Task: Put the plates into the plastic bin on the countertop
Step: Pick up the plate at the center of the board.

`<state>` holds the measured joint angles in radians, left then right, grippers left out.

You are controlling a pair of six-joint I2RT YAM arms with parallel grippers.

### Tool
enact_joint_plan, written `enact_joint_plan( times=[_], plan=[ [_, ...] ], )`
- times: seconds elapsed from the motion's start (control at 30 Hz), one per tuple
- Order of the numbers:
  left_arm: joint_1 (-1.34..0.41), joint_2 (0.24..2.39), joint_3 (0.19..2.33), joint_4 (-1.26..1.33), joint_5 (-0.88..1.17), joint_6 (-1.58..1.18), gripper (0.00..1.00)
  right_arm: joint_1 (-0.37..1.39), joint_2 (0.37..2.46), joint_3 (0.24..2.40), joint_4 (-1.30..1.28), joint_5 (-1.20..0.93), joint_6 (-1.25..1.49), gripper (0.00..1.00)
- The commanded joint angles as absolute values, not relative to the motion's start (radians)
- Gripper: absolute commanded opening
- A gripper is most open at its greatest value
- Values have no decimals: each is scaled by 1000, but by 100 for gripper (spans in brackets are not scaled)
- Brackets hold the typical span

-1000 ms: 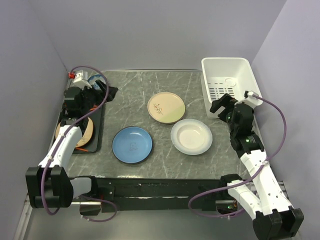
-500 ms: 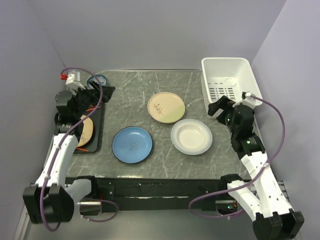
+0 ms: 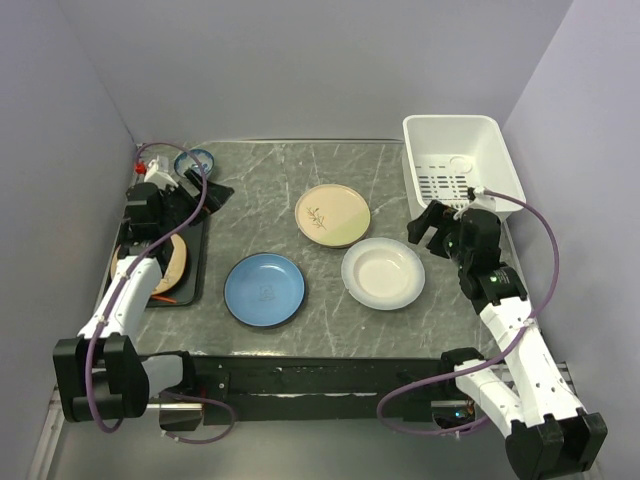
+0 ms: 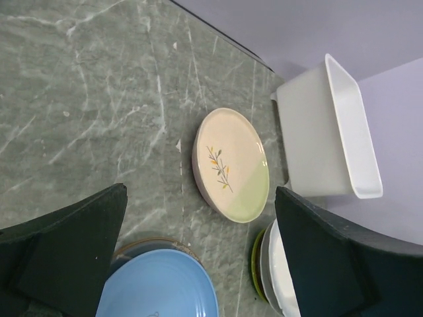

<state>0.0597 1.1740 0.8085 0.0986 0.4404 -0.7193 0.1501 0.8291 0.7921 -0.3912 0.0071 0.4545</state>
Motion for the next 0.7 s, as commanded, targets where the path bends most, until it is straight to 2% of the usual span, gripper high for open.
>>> enact_joint_plan(
  times=[0.0, 0.3, 0.67],
  plan=[
    [60, 1120, 836, 108, 483, -701, 99, 152, 838, 841, -420, 9, 442, 100],
    [6, 1120, 822, 89, 525, -698, 99, 153, 842, 818, -402, -55, 445, 100],
    [-268, 1241, 821, 129, 505, -706, 99, 152, 838, 781, -403, -87, 440, 100]
  ],
)
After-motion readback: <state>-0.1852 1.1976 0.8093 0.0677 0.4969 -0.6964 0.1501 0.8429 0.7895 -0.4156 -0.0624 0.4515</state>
